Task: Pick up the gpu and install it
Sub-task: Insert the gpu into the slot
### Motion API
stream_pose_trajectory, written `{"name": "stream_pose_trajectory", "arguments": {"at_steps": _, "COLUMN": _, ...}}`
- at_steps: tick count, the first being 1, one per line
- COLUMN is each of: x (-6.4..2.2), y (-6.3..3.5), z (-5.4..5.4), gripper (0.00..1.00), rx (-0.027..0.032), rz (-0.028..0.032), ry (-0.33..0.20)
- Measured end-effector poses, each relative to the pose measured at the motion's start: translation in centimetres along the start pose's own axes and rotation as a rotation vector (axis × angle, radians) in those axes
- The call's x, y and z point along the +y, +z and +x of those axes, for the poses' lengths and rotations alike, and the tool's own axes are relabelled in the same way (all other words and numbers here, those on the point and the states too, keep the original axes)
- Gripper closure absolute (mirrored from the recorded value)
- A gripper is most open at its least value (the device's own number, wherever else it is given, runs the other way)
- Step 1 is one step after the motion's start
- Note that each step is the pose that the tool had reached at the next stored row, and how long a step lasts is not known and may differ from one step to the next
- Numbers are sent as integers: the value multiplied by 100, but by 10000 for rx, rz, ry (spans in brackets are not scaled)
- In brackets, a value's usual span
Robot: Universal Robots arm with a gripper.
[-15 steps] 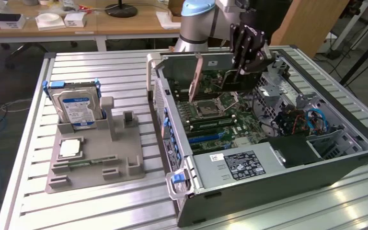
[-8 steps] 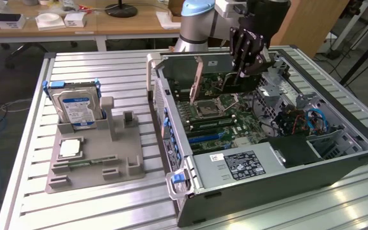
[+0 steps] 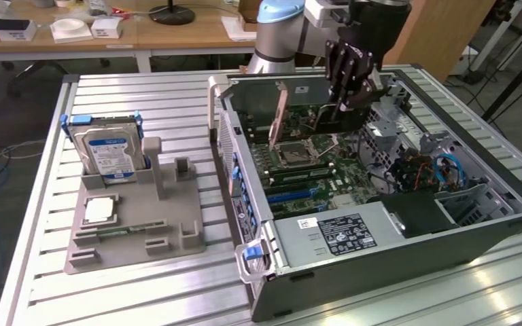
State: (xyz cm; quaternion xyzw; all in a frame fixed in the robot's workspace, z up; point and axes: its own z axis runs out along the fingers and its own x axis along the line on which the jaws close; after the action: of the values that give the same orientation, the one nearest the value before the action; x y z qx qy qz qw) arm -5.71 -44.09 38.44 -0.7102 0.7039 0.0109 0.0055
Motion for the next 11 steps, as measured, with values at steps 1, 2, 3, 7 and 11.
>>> {"name": "stream_pose_trajectory", "arguments": {"at_steps": 1, "x": 0, "y": 8, "z": 0, "gripper": 74, "rx": -1, "rz": 0, "ry": 5}}
{"name": "stream_pose_trajectory", "arguments": {"at_steps": 2, "x": 0, "y": 15, "z": 1, "gripper": 74, "rx": 0, "rz": 0, "ry": 12}}
{"name": "stream_pose_trajectory", "arguments": {"at_steps": 3, "x": 0, "y": 21, "z": 1, "gripper": 74, "rx": 0, "rz": 0, "ry": 21}}
{"name": "stream_pose_trajectory", "arguments": {"at_steps": 7, "x": 1, "y": 47, "z": 6, "gripper": 74, "rx": -1, "rz": 1, "ry": 64}}
{"name": "stream_pose_trajectory", "arguments": {"at_steps": 11, "x": 0, "y": 73, "z": 13, "gripper": 74, "rx": 1, "rz": 2, "ry": 90}}
